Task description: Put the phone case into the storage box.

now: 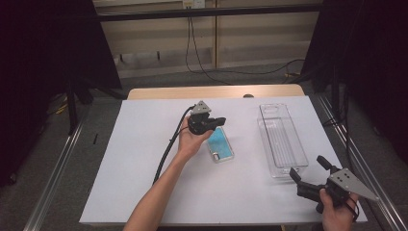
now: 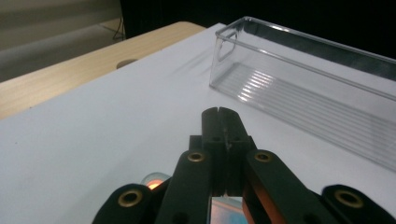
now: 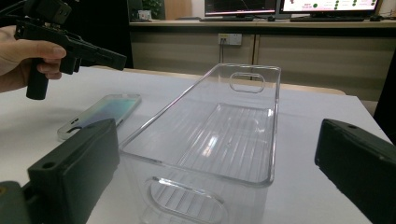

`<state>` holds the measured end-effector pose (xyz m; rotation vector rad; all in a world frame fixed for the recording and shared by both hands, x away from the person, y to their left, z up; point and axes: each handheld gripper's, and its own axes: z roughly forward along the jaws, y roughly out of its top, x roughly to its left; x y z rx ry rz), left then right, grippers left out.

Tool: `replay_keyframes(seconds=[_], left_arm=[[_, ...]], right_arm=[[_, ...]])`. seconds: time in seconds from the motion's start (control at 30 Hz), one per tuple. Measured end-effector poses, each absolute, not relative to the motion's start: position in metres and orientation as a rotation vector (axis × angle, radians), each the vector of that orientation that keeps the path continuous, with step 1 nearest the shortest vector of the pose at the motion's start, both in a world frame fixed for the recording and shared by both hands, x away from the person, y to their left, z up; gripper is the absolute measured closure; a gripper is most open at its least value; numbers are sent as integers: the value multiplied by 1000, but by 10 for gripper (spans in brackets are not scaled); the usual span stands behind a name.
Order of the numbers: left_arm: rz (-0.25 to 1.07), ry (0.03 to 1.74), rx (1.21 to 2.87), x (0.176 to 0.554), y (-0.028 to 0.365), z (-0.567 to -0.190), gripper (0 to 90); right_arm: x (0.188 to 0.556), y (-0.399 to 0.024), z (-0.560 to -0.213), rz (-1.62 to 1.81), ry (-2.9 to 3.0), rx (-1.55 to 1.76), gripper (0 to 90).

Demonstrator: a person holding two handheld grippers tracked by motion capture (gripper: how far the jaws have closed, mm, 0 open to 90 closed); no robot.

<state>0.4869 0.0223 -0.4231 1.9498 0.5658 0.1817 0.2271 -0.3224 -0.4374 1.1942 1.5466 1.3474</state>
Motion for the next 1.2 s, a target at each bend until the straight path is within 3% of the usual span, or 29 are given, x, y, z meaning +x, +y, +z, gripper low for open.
replay_keyframes(seconds=[0.83, 1.2], left_arm=[[170, 603, 2238, 515, 1, -432, 900], [167, 631, 2242, 523, -6, -436, 900]], right_arm=[[227, -322, -438, 1346, 1553, 1198, 0], [227, -322, -438, 1345, 1557, 1197, 0]])
